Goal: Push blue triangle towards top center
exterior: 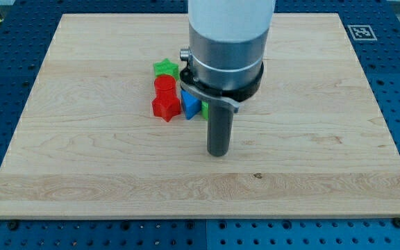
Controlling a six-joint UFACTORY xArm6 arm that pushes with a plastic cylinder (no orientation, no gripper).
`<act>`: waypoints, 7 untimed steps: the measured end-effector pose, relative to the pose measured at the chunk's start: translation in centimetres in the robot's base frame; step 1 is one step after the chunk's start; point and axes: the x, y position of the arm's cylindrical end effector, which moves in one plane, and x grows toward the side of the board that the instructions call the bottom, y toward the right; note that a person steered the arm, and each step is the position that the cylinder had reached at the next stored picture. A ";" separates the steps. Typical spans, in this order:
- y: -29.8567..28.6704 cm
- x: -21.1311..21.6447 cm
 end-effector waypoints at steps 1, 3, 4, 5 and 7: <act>-2.1 -1.2; -3.6 -2.5; -3.4 -3.3; -3.5 -4.4; -3.6 -6.5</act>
